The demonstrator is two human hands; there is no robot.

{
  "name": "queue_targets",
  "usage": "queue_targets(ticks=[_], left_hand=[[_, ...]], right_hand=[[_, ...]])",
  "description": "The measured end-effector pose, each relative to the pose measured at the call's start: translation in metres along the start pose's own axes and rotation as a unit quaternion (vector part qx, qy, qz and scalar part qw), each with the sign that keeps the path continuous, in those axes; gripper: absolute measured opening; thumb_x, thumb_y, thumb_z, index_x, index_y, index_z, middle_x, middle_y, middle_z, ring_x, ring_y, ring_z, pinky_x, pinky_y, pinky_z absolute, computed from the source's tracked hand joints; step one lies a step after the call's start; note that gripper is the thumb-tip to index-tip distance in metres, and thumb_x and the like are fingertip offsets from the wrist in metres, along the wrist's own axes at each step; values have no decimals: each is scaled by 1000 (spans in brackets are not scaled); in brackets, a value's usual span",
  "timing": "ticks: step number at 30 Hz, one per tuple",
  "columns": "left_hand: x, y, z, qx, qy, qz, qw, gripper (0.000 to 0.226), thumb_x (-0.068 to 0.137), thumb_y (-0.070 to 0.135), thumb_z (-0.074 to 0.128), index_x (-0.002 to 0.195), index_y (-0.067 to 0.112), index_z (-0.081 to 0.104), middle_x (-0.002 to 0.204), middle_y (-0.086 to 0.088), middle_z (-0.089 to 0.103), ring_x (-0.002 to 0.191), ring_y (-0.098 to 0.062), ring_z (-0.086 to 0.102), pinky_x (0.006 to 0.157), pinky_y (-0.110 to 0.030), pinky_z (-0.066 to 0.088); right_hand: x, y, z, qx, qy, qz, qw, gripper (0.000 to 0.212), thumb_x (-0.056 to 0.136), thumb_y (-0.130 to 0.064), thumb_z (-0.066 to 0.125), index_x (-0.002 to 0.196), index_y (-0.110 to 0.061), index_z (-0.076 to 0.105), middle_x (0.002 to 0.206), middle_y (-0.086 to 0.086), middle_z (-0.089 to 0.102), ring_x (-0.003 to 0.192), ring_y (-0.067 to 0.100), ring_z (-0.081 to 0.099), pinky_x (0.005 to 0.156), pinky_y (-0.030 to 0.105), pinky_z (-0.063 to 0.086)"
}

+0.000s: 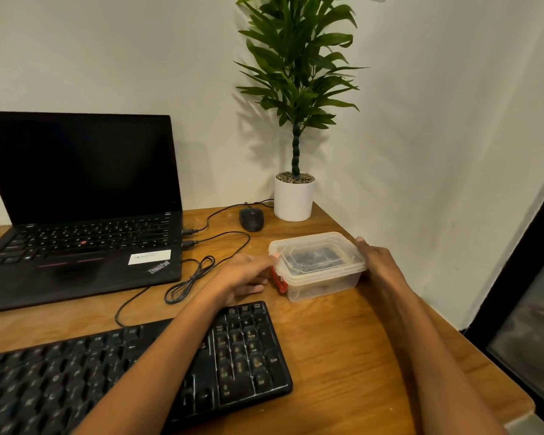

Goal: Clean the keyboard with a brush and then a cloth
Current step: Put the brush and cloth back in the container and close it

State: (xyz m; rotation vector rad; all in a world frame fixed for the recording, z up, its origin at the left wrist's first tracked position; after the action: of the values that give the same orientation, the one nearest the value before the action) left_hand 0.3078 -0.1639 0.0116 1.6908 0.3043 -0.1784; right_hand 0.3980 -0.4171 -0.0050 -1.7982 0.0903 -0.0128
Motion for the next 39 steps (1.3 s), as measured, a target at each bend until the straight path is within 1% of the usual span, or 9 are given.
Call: queue_targets(ticks=[5, 9, 13, 15, 17, 21, 30, 34, 39], left_hand=[[1, -2, 2, -18, -29, -29, 999, 35, 81, 38, 65, 98, 8, 63, 90, -8, 66, 73, -12, 62, 59, -17, 55], [3, -4, 1, -30, -20, -38, 999, 37, 79, 36, 66, 97, 4, 63, 78, -6, 65, 65, -10, 60, 56, -16, 52], [1, 2, -3, -23, 10, -23, 999, 25, 77, 27, 71, 77, 3, 64, 60, -5, 62, 45, -7, 53, 43, -13, 44], [0, 11, -5, 10, 44, 9, 999, 22, 76, 20, 72, 65, 4, 61, 52, -3, 59, 38, -5, 50, 38, -13, 42], [1, 21, -7, 82, 85, 49, 992, 22, 75, 18, 73, 62, 4, 63, 58, -5, 61, 49, -7, 54, 48, -18, 48], [3, 33, -9, 171, 121, 72, 975, 23, 73, 24, 75, 74, 2, 71, 79, -12, 71, 72, -16, 62, 80, -38, 55], [6, 47, -3, 292, 142, 63, 944, 26, 71, 29, 75, 81, 5, 69, 77, -8, 70, 83, -19, 67, 79, -36, 56], [6, 59, 5, 353, 147, 75, 921, 21, 73, 25, 71, 80, 7, 65, 83, -8, 68, 83, -20, 66, 66, -28, 52], [4, 61, 5, 367, 133, 75, 918, 18, 74, 23, 71, 76, 9, 61, 83, -8, 68, 83, -20, 66, 74, -30, 55]], right_hand=[[-6, -4, 4, -2, -11, 17, 1000, 38, 95, -46, 43, 108, -15, 62, 101, 9, 67, 92, 27, 65, 88, 44, 53], [-12, -7, 4, 17, -6, 27, 999, 34, 93, -43, 49, 105, -14, 62, 97, 9, 67, 90, 27, 65, 84, 42, 55], [-16, -13, -3, 13, 26, -11, 1000, 26, 91, -37, 55, 96, -13, 62, 92, 6, 66, 83, 23, 65, 74, 36, 56], [-16, -16, -6, 22, 51, -44, 997, 23, 88, -33, 60, 95, -12, 66, 94, 8, 69, 84, 25, 67, 77, 42, 57], [-17, -19, -5, 16, 70, -69, 995, 21, 87, -31, 63, 94, -13, 70, 92, 6, 71, 83, 26, 69, 76, 48, 58], [-25, -30, -4, -61, 112, -117, 985, 21, 89, -26, 61, 98, -10, 69, 94, 6, 70, 83, 22, 67, 79, 43, 57], [-32, -42, -5, -121, 146, -158, 969, 22, 89, -18, 61, 104, -4, 69, 100, 11, 69, 86, 23, 65, 80, 39, 56], [-33, -50, -2, -174, 157, -186, 954, 22, 90, -16, 60, 103, -1, 69, 102, 13, 68, 88, 24, 64, 81, 37, 55], [-32, -49, -2, -179, 156, -186, 953, 23, 89, -17, 60, 105, -1, 68, 104, 14, 68, 90, 25, 64, 83, 41, 55]])
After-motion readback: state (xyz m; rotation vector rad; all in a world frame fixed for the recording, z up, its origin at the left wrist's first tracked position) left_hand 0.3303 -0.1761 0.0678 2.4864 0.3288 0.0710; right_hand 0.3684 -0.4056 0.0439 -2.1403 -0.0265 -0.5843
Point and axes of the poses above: each hand's wrist, its own x-axis towards the middle knuckle, its own z-axis out of the palm, y = z × x, the point moved 6 cm from there along x, towards the middle knuckle
